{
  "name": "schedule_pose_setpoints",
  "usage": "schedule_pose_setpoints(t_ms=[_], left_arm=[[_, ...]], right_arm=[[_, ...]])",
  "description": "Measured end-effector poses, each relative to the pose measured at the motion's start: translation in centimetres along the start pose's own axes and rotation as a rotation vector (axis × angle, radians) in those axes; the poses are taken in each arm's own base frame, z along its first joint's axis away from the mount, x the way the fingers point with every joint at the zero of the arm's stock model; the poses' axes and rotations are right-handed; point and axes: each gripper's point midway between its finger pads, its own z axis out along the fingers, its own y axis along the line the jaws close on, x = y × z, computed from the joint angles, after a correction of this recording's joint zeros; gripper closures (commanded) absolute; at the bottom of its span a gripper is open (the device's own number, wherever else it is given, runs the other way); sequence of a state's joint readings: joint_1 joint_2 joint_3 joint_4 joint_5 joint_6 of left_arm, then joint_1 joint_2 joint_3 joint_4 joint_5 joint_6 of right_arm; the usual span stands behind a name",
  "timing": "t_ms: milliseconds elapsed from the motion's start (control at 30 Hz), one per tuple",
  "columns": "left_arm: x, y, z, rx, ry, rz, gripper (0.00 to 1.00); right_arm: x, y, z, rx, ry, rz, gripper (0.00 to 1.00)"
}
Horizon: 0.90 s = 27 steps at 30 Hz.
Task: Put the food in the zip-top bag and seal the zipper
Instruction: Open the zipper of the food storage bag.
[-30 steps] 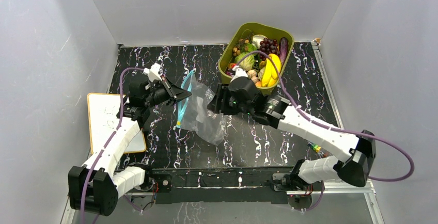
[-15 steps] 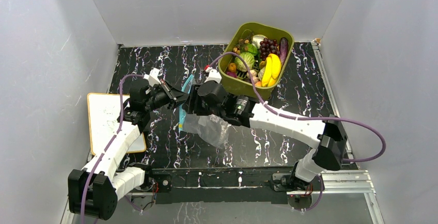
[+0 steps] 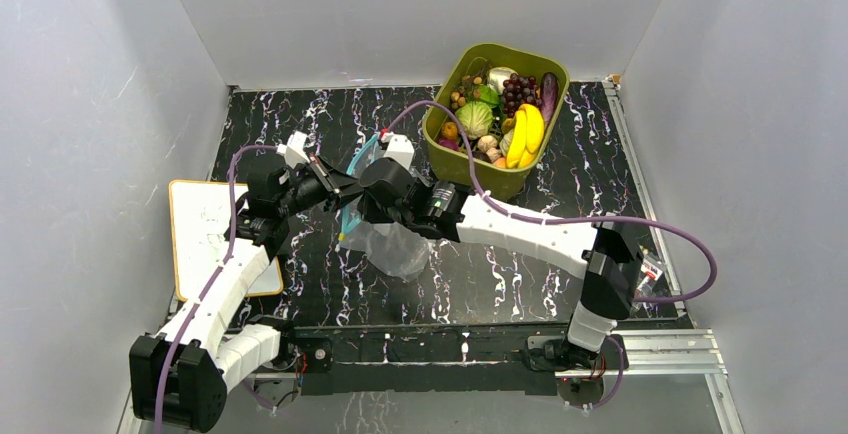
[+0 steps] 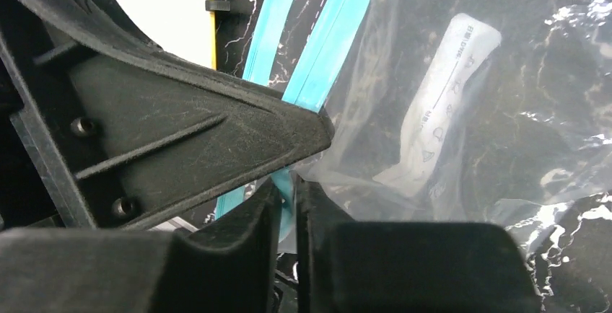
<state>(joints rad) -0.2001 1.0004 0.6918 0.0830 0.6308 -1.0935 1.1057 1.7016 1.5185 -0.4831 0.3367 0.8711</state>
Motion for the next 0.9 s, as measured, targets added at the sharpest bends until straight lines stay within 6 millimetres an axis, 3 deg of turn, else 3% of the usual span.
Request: schedule_pose_setpoints(t_ms=[133,300,367,633,800,900], left_arm=[[0.2,0.1,0.0,-0.002,0.008,0.002,0.97],[0.3,-0.2,-0.5,-0.027,0.029,0.04,0.48],[0.1,-1.0,-0.9,-0.043,0.031,0.076,0.4],[-0.6,-5.0,-4.7,-0.063,-0.008,0.329,0.26],[0.2,-4.8,-5.9,-0.076,-0.002,0.391,0.25],[0.3,-4.4,-5.8,-0.08,0.002,0.405,0.2]], right_arm=[[0.1,-0.2,0.0,0.011,-0.004,-0.017,1.0],[0.6,-1.1,-0.4,-0.006,-0.021,-0.058,1.0],[0.7,-1.7,-1.2,-0.019,-0.028,-0.071,1.0],[-1.4,-1.7,-5.4,-0.113,-0.11,-0.075,1.0],[-3.4,0.1,-8.0,-0.212,-0.166,-0.064,1.0],[-3.6,0.7,-9.1,-0.263,-0.17,-0.065,1.0]])
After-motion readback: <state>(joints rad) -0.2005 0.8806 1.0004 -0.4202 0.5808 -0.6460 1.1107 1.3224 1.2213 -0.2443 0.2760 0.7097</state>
